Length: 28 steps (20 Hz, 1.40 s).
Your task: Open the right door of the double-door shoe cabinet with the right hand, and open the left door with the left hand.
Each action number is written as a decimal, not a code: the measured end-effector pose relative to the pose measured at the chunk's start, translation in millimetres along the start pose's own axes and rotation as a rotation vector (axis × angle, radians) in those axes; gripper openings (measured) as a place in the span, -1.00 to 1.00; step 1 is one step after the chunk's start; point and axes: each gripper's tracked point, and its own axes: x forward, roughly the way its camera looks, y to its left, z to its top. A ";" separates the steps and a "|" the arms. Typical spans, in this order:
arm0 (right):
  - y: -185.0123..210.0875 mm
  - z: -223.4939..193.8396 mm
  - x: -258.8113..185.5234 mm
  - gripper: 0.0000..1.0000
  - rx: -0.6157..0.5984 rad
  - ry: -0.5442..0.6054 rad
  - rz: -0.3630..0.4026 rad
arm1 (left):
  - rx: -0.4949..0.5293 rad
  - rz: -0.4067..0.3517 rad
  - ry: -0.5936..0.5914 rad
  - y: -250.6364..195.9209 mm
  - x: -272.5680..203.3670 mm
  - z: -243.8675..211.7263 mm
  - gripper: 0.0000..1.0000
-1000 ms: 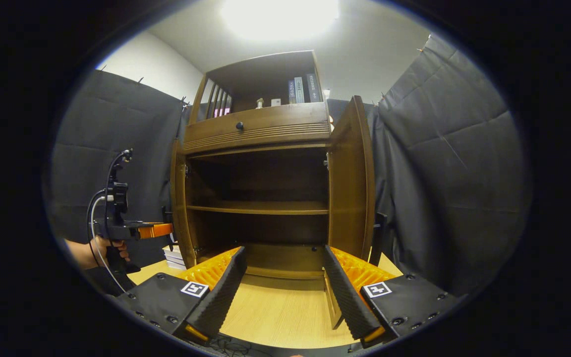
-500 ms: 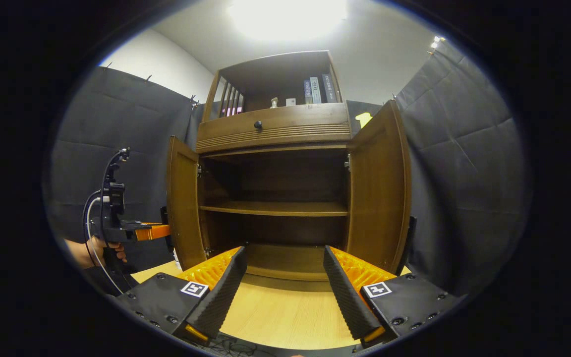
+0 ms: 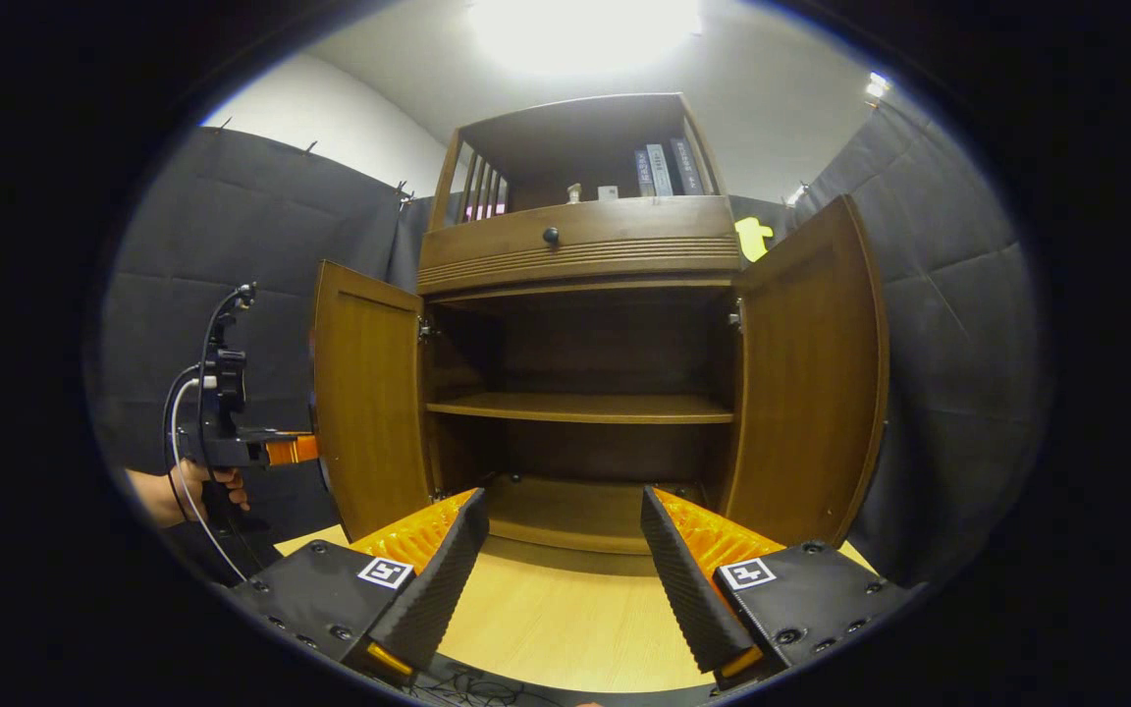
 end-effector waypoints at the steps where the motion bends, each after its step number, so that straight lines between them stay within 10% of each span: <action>1: 4.4 0.1 2.1 0.93 -0.002 0.000 0.006 | -0.003 0.007 -0.002 7.1 -1.1 0.4 -0.67; 16: 58.1 1.7 7.7 0.93 0.002 -0.002 0.046 | -0.016 0.037 0.004 87.7 -18.9 -8.3 -0.68; 28: 27.4 29.9 -10.8 0.93 -0.016 -0.071 -0.054 | 0.040 -0.020 -0.036 54.3 -91.5 17.3 -0.67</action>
